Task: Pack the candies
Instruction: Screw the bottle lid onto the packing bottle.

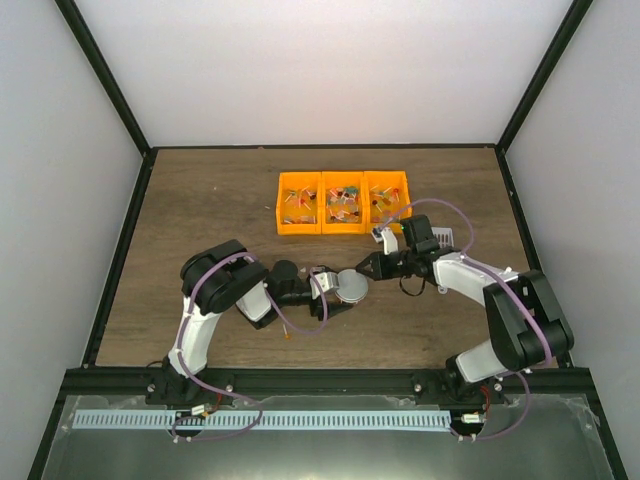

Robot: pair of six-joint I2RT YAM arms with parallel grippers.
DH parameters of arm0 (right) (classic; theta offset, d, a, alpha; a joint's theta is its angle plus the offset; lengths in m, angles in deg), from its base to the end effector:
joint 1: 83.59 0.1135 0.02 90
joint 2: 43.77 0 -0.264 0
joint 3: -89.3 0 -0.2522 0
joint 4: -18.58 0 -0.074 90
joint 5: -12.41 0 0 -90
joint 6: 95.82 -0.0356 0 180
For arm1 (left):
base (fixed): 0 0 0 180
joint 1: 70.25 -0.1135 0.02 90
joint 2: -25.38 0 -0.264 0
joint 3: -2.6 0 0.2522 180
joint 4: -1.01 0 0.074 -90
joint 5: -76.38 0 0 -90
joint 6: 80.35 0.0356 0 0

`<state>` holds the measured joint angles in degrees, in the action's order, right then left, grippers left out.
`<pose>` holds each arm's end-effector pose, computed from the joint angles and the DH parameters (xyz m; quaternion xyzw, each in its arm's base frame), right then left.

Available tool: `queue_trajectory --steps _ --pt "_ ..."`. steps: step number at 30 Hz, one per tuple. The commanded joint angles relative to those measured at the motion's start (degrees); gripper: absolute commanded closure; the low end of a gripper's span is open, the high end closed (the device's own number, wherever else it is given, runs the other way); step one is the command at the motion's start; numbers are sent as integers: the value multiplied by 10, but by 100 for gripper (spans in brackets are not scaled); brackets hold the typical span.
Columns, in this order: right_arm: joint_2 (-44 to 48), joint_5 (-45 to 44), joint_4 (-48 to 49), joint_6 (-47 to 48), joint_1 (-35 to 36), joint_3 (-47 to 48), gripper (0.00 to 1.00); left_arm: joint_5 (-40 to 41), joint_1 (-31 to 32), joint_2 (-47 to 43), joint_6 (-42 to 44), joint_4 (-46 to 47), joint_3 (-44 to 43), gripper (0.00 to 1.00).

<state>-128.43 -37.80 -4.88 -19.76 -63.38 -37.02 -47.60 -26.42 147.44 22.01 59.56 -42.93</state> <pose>0.2461 0.1149 0.1641 -0.1527 0.8884 0.3941 0.1793 0.2152 -0.2341 0.0600 0.5159 0.6015 -0.3800 0.4771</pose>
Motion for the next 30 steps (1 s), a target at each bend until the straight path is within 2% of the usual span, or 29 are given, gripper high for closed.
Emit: queue_trajectory --steps 1,5,14,30 --pt "11 62 -2 -25 10 -63 96 36 -7 28 -21 -126 15 24" --pt "28 76 22 -46 21 -112 99 37 -9 28 -22 -143 9 24" --pt "97 96 63 -111 45 -206 99 56 -15 31 -28 -163 -3 24" --pt "221 108 77 -203 77 -284 99 74 -19 35 -42 -162 -11 25"
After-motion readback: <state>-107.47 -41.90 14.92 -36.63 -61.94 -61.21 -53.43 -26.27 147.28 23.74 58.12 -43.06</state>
